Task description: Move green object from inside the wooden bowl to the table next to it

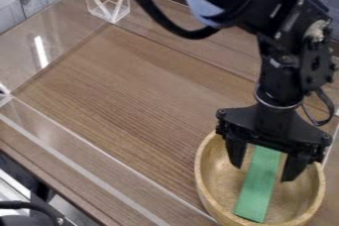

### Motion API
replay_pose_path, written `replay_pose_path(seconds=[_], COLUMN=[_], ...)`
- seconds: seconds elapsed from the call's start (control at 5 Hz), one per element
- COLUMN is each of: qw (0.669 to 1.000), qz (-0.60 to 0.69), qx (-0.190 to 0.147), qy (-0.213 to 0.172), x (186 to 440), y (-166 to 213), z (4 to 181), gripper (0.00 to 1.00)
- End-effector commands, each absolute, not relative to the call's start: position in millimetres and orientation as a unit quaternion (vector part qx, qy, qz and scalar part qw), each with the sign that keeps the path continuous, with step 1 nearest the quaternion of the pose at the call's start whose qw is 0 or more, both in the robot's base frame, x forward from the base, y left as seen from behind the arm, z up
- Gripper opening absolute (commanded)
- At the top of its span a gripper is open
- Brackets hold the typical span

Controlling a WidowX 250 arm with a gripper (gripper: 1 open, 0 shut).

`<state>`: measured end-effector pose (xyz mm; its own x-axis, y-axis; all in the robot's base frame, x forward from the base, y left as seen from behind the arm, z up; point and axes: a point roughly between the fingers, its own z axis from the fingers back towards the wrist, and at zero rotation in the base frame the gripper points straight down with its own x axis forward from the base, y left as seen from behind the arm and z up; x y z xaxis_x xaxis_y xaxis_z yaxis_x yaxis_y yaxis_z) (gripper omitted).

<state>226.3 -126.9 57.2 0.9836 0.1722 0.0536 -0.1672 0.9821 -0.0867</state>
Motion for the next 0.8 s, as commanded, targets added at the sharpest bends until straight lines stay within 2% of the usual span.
replay_pose_path(seconds=[0.0,0.2,0.6], qw=[0.991,0.988,0.979], qz=[0.111,0.137,0.177], qx=[-0.053,-0.052,-0.076], qy=[-0.054,-0.055,-0.067], x=[241.0,245.6,244.6], y=[-121.7,-112.2,-86.8], z=[71.7,76.7,125.6], gripper=[1.00,0.00,0.00])
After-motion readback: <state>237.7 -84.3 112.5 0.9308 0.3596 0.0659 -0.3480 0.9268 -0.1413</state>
